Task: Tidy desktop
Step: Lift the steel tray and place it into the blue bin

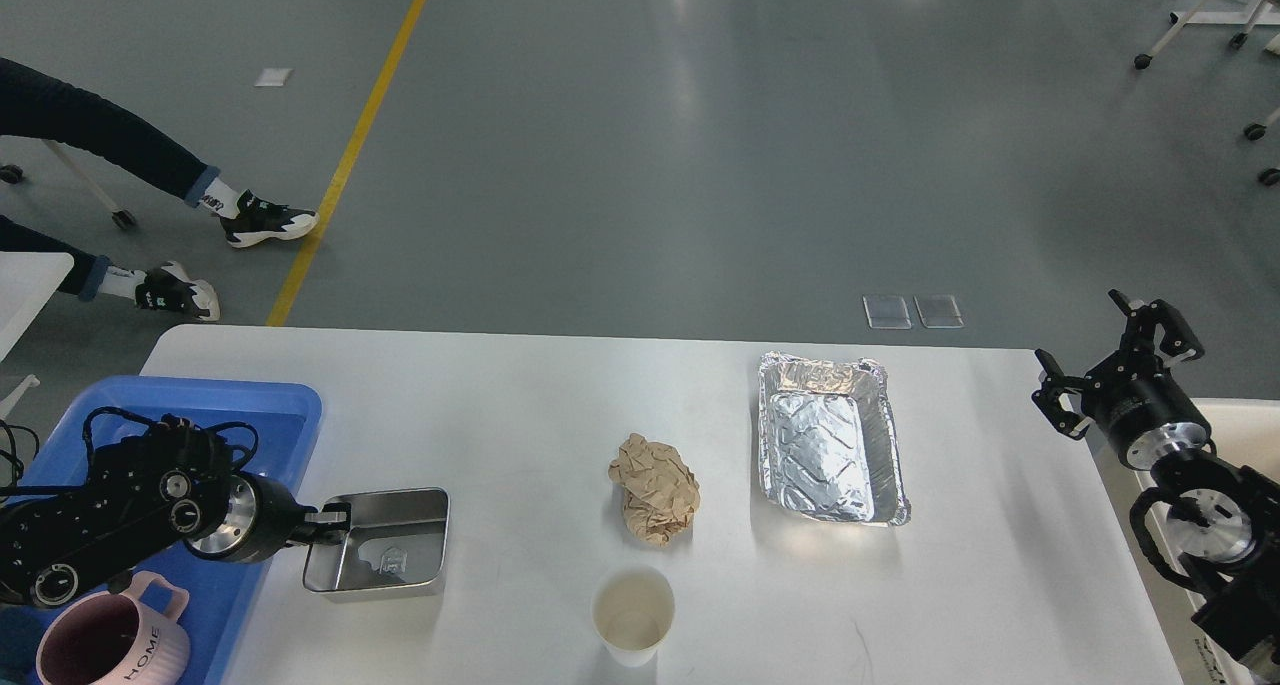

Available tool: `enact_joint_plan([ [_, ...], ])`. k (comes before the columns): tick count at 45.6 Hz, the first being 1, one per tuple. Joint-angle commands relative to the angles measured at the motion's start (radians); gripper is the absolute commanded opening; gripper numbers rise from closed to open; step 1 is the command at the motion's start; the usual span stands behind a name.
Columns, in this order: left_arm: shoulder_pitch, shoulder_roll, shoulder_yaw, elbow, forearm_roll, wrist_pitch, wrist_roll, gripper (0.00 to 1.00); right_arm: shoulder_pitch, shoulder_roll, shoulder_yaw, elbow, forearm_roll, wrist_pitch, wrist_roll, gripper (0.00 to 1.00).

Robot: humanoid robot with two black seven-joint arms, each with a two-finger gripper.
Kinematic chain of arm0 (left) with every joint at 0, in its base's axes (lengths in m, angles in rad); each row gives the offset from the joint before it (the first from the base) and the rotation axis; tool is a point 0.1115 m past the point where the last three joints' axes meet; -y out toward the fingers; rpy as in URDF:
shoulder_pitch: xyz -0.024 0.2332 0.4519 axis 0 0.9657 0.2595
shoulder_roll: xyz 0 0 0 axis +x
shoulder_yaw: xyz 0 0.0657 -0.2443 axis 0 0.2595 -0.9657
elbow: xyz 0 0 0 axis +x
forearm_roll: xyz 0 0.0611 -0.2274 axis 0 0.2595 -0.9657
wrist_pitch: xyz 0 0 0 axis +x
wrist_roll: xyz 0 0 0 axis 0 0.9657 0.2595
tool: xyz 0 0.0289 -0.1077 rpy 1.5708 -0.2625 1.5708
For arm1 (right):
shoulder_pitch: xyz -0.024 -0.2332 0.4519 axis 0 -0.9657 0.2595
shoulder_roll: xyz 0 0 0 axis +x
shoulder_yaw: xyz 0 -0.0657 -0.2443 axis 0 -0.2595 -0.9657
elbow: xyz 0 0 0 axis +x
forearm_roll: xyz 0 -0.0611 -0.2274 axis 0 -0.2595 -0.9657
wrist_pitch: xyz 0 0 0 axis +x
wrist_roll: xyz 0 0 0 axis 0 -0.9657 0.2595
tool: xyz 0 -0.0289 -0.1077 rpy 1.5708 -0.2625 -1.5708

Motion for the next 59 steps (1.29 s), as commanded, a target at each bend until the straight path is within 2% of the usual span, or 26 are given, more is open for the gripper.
enact_joint_plan([
  [1, -0.005, 0.118, -0.012, -0.103, -0.004, -0.019, -0.041, 0.0, 0.0, -0.007, -0.001, 0.0, 0.001, 0.0, -0.002, 1.0],
  [5, -0.003, 0.239, -0.018, -0.196, -0.005, -0.017, -0.093, 0.0, 0.0, -0.007, 0.001, 0.0, 0.001, 0.0, 0.0, 1.0],
  [11, 0.007, 0.432, -0.057, -0.312, -0.013, -0.017, -0.109, 0.0, -0.001, -0.013, 0.004, 0.0, 0.001, 0.0, -0.002, 1.0],
  [16, 0.01, 0.594, -0.079, -0.375, -0.053, -0.014, -0.177, 0.0, 0.0, -0.013, 0.004, 0.0, 0.001, 0.0, -0.002, 1.0],
  [23, 0.009, 0.779, -0.113, -0.387, -0.108, -0.021, -0.253, 0.0, 0.0, -0.012, 0.004, 0.005, 0.001, -0.002, -0.002, 1.0],
  [27, 0.004, 0.873, -0.117, -0.387, -0.125, -0.03, -0.332, 0.0, 0.002, -0.012, 0.004, 0.005, 0.001, -0.002, -0.002, 1.0],
  [30, -0.002, 0.925, -0.119, -0.379, -0.128, -0.04, -0.378, 0.0, 0.002, -0.012, 0.004, 0.003, 0.001, -0.003, -0.002, 1.0],
  [34, -0.003, 0.954, -0.122, -0.347, -0.146, -0.03, -0.414, 0.0, 0.003, -0.01, 0.004, 0.003, 0.0, -0.006, -0.002, 1.0],
  [40, 0.0, 0.896, -0.119, -0.183, -0.234, 0.01, -0.402, 0.0, 0.006, -0.004, 0.002, 0.008, 0.0, -0.008, -0.002, 1.0],
  [43, 0.001, 0.812, -0.111, -0.067, -0.32, 0.015, -0.382, 0.0, 0.008, -0.004, 0.002, 0.008, 0.0, -0.008, -0.003, 1.0],
  [48, 0.015, 0.675, -0.107, 0.102, -0.412, 0.021, -0.323, 0.0, 0.008, -0.004, 0.001, 0.009, 0.0, -0.008, -0.005, 1.0],
  [54, 0.024, 0.525, -0.107, 0.279, -0.466, 0.021, -0.308, 0.0, 0.009, -0.003, -0.002, 0.011, 0.0, -0.008, -0.005, 1.0],
  [59, 0.03, 0.412, -0.108, 0.369, -0.47, 0.024, -0.271, 0.0, 0.009, -0.001, -0.002, 0.012, 0.0, -0.009, -0.005, 1.0],
])
